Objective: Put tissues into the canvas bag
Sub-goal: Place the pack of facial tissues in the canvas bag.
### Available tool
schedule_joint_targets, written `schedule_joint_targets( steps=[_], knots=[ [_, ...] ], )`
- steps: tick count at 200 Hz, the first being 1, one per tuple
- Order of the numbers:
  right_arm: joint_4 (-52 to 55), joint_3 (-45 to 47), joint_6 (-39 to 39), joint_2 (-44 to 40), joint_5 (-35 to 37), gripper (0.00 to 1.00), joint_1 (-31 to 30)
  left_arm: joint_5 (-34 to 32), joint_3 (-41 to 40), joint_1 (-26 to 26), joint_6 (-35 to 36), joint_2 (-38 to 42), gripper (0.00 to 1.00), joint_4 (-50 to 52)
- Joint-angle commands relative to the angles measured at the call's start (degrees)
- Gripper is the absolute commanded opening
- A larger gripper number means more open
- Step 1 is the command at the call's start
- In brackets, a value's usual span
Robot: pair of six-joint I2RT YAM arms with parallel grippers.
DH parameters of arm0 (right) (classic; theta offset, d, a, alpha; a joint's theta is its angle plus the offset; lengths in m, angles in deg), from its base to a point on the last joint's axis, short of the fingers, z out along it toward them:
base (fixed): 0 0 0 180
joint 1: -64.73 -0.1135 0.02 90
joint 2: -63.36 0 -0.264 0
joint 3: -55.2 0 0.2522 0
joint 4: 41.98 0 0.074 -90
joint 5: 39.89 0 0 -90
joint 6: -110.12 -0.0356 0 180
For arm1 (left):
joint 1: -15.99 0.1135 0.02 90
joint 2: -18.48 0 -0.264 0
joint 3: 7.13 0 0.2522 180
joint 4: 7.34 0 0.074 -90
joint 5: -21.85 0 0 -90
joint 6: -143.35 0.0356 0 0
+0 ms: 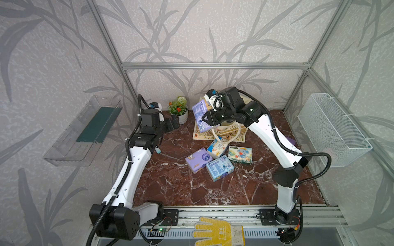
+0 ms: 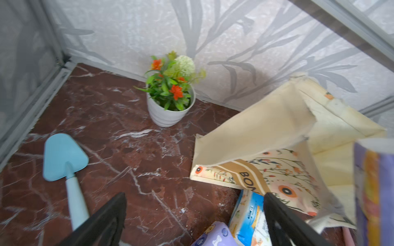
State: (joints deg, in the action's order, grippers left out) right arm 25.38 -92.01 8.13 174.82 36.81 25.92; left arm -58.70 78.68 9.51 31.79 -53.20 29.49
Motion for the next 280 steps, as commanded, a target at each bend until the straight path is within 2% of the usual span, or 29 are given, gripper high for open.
schedule_joint_targets(
  steps=[1,42,105,144,208,237,280],
  knots=[
    [-5.5,-1.8,-2.6,-0.4,-4.2,0.46,4.0,3.4,4.0,-1.2,2.9,-2.7,0.96,-2.1],
    [-5.1,-6.1,-8.1,5.1,-4.2,0.46,11.3,7.2,13.0,-5.7,8.3,-9.9,0.92,0.0],
    [-3.7,-14.6,-14.9,13.6,-2.8,0.47,13.4,11.8,25.2,-9.9,14.5,-20.0,0.84,4.2],
    [0.6,-20.4,-16.6,20.6,-2.9,0.47,13.3,10.4,30.7,-11.7,17.5,-25.4,0.69,8.7],
    [2.0,-20.7,-17.3,24.5,-2.0,0.48,12.2,7.9,35.0,-13.4,19.8,-30.4,0.59,12.6],
    [2.2,-20.1,-17.5,26.4,-2.8,0.48,11.6,6.7,38.8,-13.4,18.7,-33.7,0.50,14.3],
    [2.7,-19.5,-17.3,28.9,-3.3,0.48,9.9,7.2,41.7,-13.4,18.1,-36.0,0.28,15.1]
  ],
)
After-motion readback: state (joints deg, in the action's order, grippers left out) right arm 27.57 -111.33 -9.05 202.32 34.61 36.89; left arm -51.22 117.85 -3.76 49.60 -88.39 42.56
